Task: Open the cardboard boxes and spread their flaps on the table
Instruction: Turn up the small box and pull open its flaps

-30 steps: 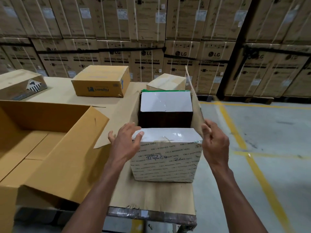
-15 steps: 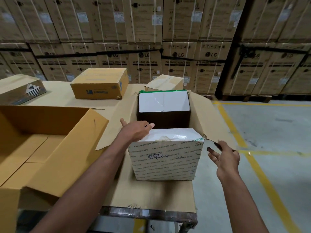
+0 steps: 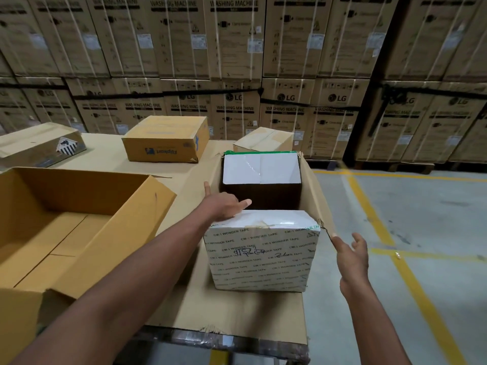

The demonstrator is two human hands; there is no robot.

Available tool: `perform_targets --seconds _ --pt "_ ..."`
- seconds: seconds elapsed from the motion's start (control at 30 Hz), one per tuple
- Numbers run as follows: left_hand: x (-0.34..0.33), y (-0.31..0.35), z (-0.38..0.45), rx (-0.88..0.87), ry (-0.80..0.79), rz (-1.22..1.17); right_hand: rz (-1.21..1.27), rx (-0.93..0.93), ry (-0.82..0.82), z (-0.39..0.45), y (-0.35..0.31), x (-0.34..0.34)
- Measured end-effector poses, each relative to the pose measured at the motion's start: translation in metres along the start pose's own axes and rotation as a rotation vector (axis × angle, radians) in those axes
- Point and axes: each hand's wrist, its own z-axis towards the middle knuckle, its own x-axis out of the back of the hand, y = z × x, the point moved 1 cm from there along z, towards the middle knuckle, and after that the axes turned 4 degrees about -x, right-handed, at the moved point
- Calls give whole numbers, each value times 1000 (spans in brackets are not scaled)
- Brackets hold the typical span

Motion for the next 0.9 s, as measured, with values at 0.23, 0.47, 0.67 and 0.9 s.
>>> perform_targets --seconds 0.23,0.47,0.67,0.9 --pt "38 1 -18 -107 617 -248 -383 443 234 -11 -8 8" --pt "80 6 -84 -113 1016 -66 -232 801 84 -21 -69 -2" --pt "76 -2 -163 -128 388 -512 9 501 -439 -33 -103 -1" --pt "9 -14 -155 -177 199 -381 -399 526 -656 -38 -82 -15"
